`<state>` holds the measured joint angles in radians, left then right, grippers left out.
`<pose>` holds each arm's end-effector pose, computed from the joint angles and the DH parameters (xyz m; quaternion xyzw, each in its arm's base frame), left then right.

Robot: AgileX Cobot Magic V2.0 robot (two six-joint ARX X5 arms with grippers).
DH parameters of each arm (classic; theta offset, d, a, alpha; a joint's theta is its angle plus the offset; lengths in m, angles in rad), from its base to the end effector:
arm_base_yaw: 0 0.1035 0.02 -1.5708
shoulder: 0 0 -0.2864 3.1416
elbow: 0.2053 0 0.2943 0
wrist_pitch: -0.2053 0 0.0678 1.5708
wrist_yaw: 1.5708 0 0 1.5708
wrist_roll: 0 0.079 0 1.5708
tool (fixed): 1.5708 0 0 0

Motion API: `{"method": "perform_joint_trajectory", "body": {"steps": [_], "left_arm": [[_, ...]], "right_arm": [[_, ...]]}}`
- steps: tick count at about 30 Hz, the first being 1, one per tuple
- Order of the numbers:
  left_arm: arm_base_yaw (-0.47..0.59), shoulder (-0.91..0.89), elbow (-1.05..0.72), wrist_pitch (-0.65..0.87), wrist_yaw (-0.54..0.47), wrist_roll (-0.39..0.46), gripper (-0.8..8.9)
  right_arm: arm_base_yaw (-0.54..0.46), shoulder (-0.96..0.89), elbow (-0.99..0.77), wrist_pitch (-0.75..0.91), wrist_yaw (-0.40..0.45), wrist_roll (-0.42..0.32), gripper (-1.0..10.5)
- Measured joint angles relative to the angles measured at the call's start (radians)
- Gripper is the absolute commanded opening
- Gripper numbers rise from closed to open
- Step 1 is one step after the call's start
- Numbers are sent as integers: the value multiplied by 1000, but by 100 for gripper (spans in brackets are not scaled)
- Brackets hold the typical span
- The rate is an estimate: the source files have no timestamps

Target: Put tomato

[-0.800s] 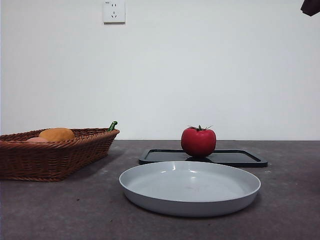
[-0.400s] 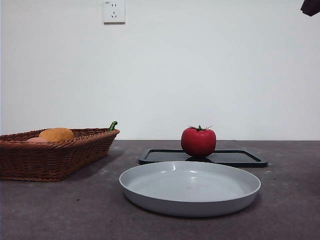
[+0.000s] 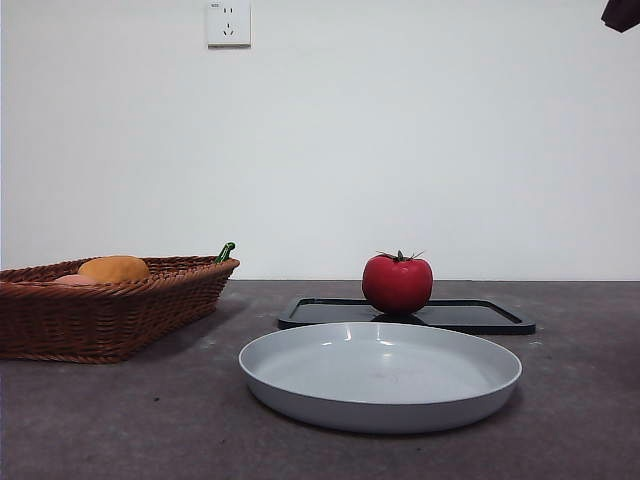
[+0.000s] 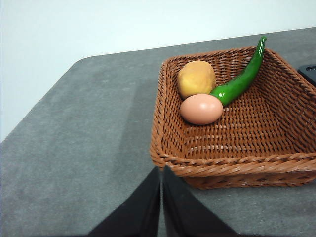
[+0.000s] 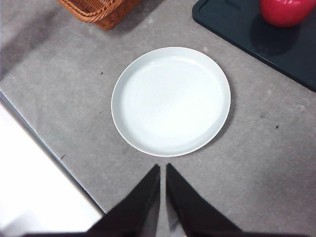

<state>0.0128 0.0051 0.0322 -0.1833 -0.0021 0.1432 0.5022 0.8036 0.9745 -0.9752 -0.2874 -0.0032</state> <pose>0.1650 0.0023 0.1499 0.0709 0.0783 0.0018 0.9944 0.1597 0.1132 0.3144 -0.0433 0.3886 0.3546 0.8494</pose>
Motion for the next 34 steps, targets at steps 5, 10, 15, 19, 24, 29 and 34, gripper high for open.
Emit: {"method": "perform_joint_trajectory", "body": {"steps": [5,10,15,19,24,29,34], "left_arm": [[0,0,0,0,0,0,7],[0,0,0,0,0,0,7],[0,0,0,0,0,0,7],[0,0,0,0,0,0,7],[0,0,0,0,0,0,7],[0,0,0,0,0,0,7],[0,0,0,0,0,0,7]], "right_arm": [[0,0,0,0,0,0,8],[0,0,0,0,0,0,8],[0,0,0,0,0,0,8],[0,0,0,0,0,0,8],[-6,-5,0,0,4,-4,8],[-107,-71,-15,85,19,-26,8],[-264,-205,-136,331,23,-14,8]]}}
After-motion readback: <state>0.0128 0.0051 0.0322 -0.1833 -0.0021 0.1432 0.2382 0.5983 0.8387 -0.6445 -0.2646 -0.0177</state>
